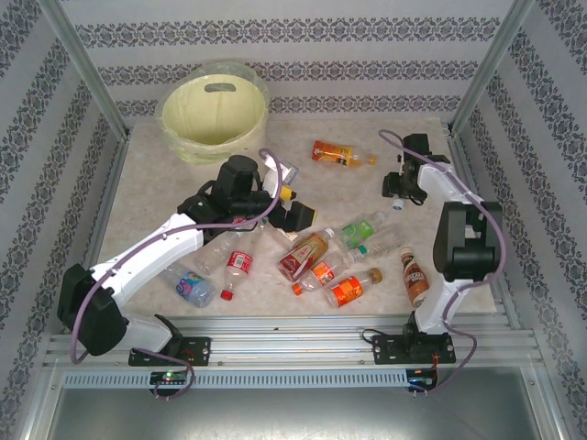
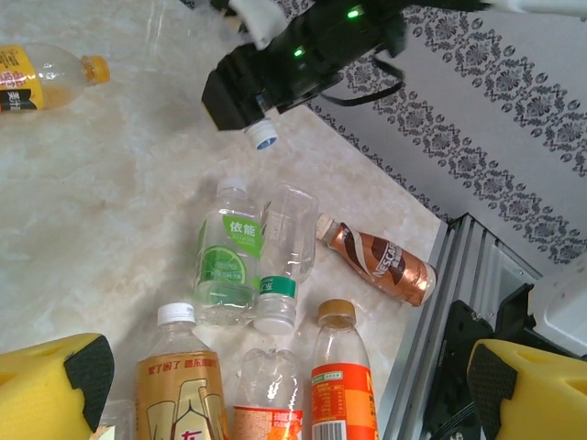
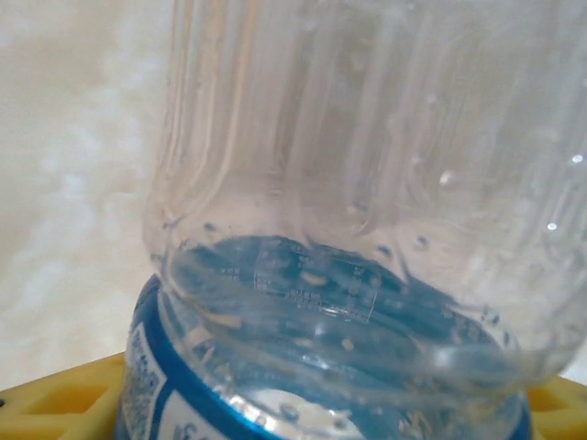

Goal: Put the plastic bottles in the bin

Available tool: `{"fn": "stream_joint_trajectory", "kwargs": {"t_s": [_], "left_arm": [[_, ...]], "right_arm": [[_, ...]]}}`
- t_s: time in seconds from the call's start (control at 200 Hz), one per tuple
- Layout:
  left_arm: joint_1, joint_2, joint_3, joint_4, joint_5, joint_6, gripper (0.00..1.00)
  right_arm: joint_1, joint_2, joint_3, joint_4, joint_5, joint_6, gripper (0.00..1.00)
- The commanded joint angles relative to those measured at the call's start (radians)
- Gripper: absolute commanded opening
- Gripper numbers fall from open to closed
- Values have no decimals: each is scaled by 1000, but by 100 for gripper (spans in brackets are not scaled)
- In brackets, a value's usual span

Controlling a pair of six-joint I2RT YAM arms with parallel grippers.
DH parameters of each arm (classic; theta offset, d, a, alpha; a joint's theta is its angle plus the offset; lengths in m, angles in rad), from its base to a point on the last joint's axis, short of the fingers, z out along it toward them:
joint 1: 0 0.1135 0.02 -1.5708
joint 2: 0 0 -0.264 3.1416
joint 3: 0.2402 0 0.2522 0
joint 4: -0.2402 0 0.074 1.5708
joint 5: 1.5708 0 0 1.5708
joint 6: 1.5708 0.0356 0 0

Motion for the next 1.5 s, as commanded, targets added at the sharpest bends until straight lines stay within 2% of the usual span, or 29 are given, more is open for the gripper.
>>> {"fn": "stream_joint_trajectory", "kwargs": {"t_s": [0.0,0.2,0.315,0.6,1.049,1.379,1.494], "left_arm": [[14,18,44,-10,45,-99,100],[104,40,51,70,177,-241,100],[142,28,43,108,211,-267,100],[166,42,1,252,286,-351,100],[167,70,-16,318,299,-419,100],[172,91,-18,381,343,-501,100],[178,91,-24,413,356,-522,92]], "right_arm": [[46,-105,-52,50,-86,27,65],[160,-280,-151,136,-229,48,64],[206,-366,-213,206,-345,88,63],[351,-495,-326,371,-575,212,63],[543,-545,-366,469,-617,274,63],[591,-550,-365,503,-625,282,63],[596,-542,-367,510,-630,284,63]]}}
